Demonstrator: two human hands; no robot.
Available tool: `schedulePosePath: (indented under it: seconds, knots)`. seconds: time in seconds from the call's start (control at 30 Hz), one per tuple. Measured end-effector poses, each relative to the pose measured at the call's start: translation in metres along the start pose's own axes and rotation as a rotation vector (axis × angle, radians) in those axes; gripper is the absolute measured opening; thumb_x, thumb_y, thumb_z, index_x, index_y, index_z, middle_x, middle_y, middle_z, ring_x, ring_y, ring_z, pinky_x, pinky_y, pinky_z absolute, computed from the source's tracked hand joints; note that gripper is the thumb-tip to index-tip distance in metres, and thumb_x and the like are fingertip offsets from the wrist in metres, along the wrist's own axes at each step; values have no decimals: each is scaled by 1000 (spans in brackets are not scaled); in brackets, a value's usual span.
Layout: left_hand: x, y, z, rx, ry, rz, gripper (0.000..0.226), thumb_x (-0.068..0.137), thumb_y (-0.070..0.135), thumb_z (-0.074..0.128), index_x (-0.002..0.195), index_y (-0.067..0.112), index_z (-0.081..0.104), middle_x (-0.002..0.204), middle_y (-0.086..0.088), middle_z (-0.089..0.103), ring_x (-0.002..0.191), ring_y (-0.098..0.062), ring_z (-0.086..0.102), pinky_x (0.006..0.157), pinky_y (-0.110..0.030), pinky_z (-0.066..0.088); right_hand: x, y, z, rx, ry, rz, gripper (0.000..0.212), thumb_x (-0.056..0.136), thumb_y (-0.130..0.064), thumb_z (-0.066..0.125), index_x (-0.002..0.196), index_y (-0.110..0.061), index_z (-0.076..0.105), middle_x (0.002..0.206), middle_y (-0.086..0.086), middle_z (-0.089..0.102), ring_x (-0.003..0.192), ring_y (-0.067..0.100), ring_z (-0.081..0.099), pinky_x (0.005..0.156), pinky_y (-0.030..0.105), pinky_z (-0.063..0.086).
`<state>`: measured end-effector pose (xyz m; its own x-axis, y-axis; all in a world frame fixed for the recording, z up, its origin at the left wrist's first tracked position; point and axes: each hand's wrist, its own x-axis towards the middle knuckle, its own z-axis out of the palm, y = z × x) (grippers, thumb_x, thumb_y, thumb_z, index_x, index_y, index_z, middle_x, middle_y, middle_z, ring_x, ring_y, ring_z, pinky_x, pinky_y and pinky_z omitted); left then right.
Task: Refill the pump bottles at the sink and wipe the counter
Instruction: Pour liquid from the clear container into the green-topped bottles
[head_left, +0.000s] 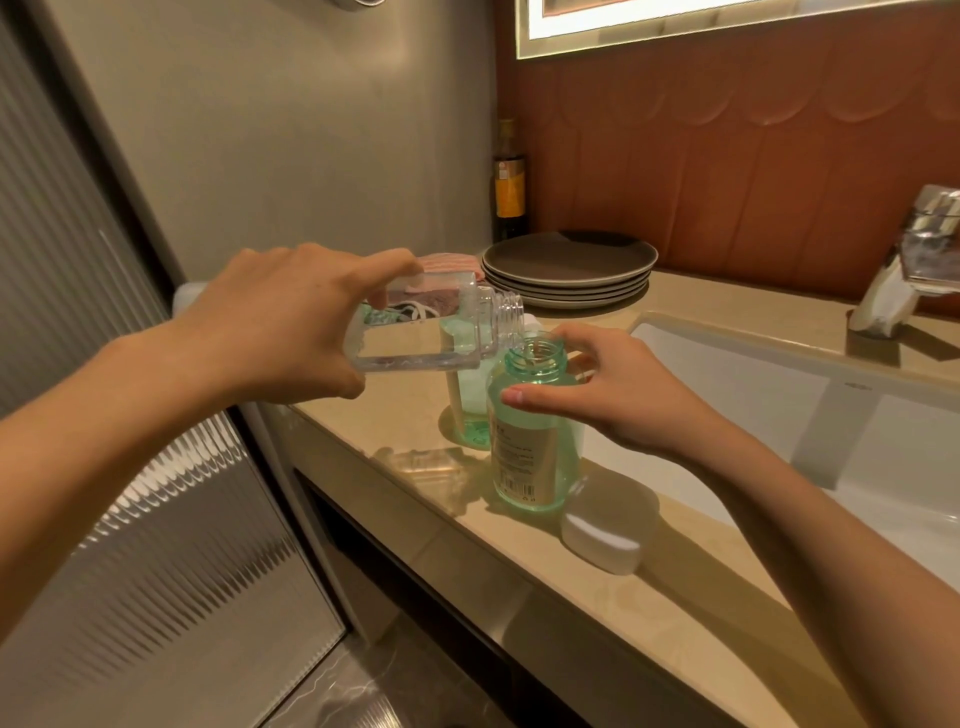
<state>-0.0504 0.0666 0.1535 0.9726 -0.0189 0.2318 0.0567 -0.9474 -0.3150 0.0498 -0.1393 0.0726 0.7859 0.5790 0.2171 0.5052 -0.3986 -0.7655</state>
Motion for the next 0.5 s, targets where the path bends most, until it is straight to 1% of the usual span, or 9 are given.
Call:
schedulePosePath:
  seconds: [0.13, 0.27, 0.37, 0.43, 0.5]
  knots:
    - [0, 1, 0, -5, 8, -1, 85, 64, 31, 77, 133, 43, 28, 116, 18, 55, 76, -12, 45, 49, -22, 23, -1, 1, 1, 0, 10, -8, 75, 54, -64, 65, 114, -20, 62, 110, -7, 64, 102, 10, 56, 73, 19, 47]
    - [0, 1, 0, 1, 13, 3, 84, 65, 31, 77, 133, 42, 29, 115, 18, 55, 73, -12, 43, 48, -21, 22, 0, 1, 1, 3, 7, -17, 78, 53, -65, 64, 116, -19, 61, 112, -5, 65, 104, 12, 56, 77, 25, 49]
    - [0, 0, -1, 8, 14, 1, 84, 65, 31, 77, 133, 43, 28, 115, 18, 55, 72, -12, 42, 48, -22, 22, 0, 1, 1, -1, 6, -13, 78, 54, -64, 65, 117, -19, 61, 112, -6, 64, 104, 11, 56, 73, 19, 47]
    - [1, 0, -1, 13, 12, 5, 84, 65, 32, 77, 132, 43, 27, 116, 18, 55, 72, -13, 43, 48, -22, 23, 0, 1, 1, -2, 4, -12, 77, 54, -64, 65, 117, -19, 61, 112, -7, 64, 103, 11, 56, 73, 18, 46]
    - [1, -1, 0, 15, 16, 8, 84, 65, 32, 77, 132, 44, 28, 115, 18, 56, 73, -15, 44, 49, -24, 24, -1, 0, 1, 3, 6, -9, 69, 57, -62, 66, 112, -21, 62, 108, -9, 64, 101, 9, 55, 72, 18, 46]
